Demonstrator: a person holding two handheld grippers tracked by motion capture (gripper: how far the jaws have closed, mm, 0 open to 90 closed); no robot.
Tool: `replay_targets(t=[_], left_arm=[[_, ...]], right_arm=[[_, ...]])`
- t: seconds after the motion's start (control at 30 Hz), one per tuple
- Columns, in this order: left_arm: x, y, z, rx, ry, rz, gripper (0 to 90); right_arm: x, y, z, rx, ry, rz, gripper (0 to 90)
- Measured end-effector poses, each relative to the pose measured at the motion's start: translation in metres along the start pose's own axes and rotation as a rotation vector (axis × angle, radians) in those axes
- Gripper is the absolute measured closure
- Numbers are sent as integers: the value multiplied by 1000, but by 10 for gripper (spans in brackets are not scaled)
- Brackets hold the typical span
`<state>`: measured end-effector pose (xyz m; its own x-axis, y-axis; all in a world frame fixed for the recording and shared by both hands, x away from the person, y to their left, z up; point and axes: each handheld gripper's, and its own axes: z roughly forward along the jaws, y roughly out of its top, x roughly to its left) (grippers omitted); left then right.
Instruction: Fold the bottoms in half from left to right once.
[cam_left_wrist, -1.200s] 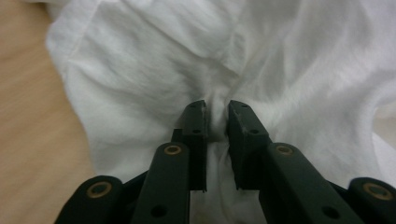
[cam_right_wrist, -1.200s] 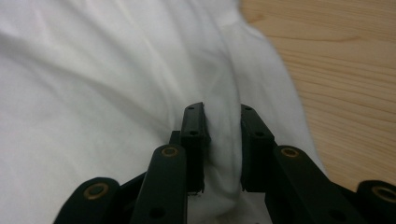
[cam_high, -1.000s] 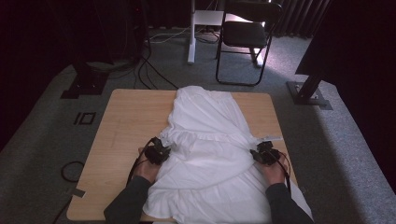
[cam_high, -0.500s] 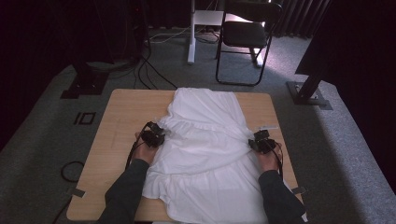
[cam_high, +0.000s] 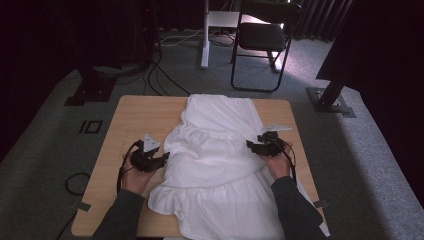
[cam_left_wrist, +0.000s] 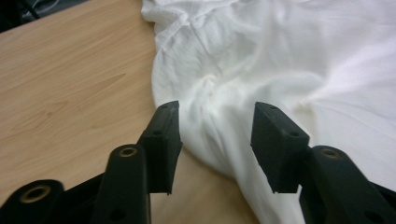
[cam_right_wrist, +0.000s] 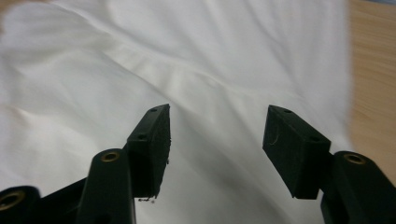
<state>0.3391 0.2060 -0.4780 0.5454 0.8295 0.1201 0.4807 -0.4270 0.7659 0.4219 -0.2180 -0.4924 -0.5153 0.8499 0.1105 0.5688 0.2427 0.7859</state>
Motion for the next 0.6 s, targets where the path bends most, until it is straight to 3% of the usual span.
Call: replay_targets(t=[0.07, 0.23, 0.33, 0.4, 0.47, 0.53, 0.6], left_arm=[[-1, -9, -10, -3, -20, -11, 501], [-5, -36, -29, -61, -149, -54, 445], [-12, -53, -38, -67, -173, -43, 400], [-16, -64, -39, -64, -201, -55, 386], [-22, -74, -36, -25, -200, -41, 366], [-26, -82, -31, 14, -201, -36, 346], [-32, -87, -26, 50, -191, -24, 334]], right_arm=[[5, 6, 11, 16, 42, -4, 376], [11, 7, 38, 80, 58, -8, 352], [13, 4, 46, 108, 74, -18, 370], [15, 2, 49, 133, 94, -32, 457], [16, 1, 46, 145, 86, -67, 683], [16, -1, 37, 126, 96, -69, 834], [18, -2, 25, 103, 79, -77, 872]])
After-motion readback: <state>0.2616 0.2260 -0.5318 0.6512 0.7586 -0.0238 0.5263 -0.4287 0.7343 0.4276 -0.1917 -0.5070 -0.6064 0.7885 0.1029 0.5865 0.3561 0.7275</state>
